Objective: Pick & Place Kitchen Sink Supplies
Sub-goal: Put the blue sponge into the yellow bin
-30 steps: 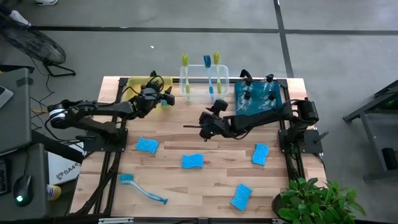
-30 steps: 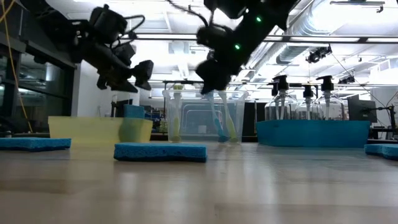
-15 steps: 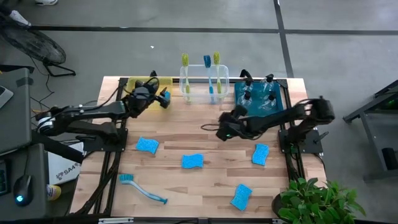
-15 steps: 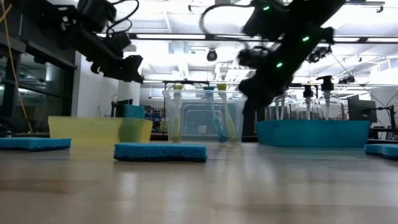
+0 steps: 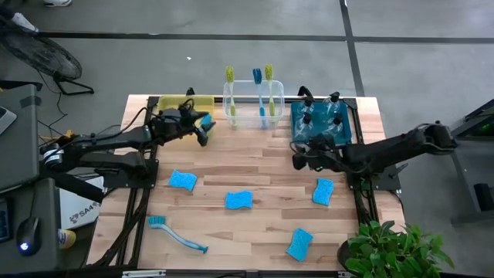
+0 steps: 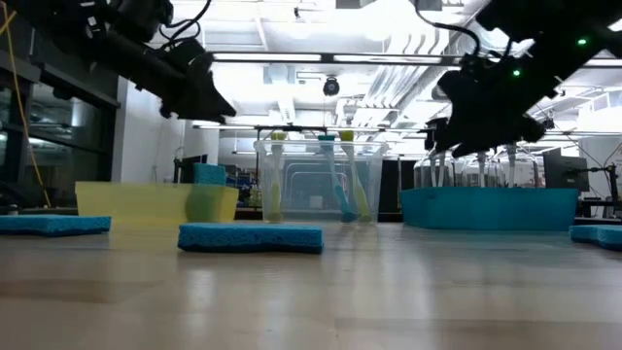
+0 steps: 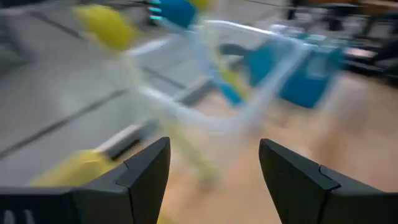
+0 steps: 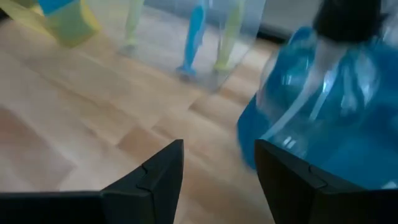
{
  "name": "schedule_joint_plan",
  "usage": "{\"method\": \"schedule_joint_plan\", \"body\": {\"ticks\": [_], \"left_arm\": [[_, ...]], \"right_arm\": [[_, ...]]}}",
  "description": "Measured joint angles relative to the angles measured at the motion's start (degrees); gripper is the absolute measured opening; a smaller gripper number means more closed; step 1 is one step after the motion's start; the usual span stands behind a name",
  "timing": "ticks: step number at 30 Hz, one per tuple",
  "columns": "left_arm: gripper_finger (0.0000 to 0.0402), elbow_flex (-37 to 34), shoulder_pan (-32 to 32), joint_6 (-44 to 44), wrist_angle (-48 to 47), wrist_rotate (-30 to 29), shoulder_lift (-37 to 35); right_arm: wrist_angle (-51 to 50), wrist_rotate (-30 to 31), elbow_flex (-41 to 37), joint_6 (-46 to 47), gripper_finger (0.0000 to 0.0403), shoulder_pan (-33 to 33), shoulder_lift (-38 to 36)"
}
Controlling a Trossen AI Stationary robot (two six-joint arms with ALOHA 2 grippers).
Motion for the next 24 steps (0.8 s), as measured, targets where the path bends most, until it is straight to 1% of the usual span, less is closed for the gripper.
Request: {"method": "schedule_joint_plan", "body": {"ticks": [1, 2, 5, 7, 8, 10, 13, 14, 16, 22, 24], "left_arm": [[0.0241, 0.0, -0.02, -0.5, 0.15, 2.76, 0.09], [0.0241, 0.0, -0.04, -1.54, 0.47, 5.6, 0.09], [0.0241, 0.0, -0.49, -5.46, 1.58, 12.95, -0.02], [0.0241, 0.0, -1.88, -5.99, 1.87, 14.43, -0.37], [0.0241, 0.0, -2.88, -5.97, 2.23, 14.46, -0.51], [0.0241, 0.0, -4.93, -5.97, 2.53, 14.43, -0.53], [0.0241, 0.0, -7.99, -5.8, 2.96, 14.11, -0.52], [0.0241, 0.0, -8.93, -5.75, 3.06, 14.06, -0.52], [0.0241, 0.0, -10.78, -5.75, 2.91, 13.55, -0.52], [0.0241, 0.0, -16.7, -5.73, 2.88, 9.61, -0.52], [0.0241, 0.0, -18.46, -5.67, 2.71, 7.56, -0.52]], "right_arm": [[-0.01, -1.77, -0.55, 2.65, 0.0188, 0.14, -0.87], [-0.35, -4.81, -0.76, 4.77, 0.0188, 0.12, -1.64], [-2.1, -17.11, -0.78, 6.99, 0.0188, -0.09, -4.02], [-4.83, -25.79, -0.78, 8.42, 0.0188, -0.09, -5.34], [-6.51, -29.11, -0.78, 9.53, 0.0188, -0.07, -5.83], [-10.72, -33.78, -0.78, 12.61, 0.0188, 0.64, -6.53], [-17.99, -39.15, -0.78, 19.41, 0.0188, 2.56, -6.58], [-20.02, -40.5, -0.78, 21.66, 0.0188, 3.5, -6.58], [-22.8, -41.28, -0.78, 26.24, 0.0188, 5.92, -6.58], [-25.23, -41.24, -0.78, 36.59, 0.0188, 12.21, -6.58], [-25.82, -39.99, -0.78, 39.67, 0.0188, 13.86, -6.45]]}}
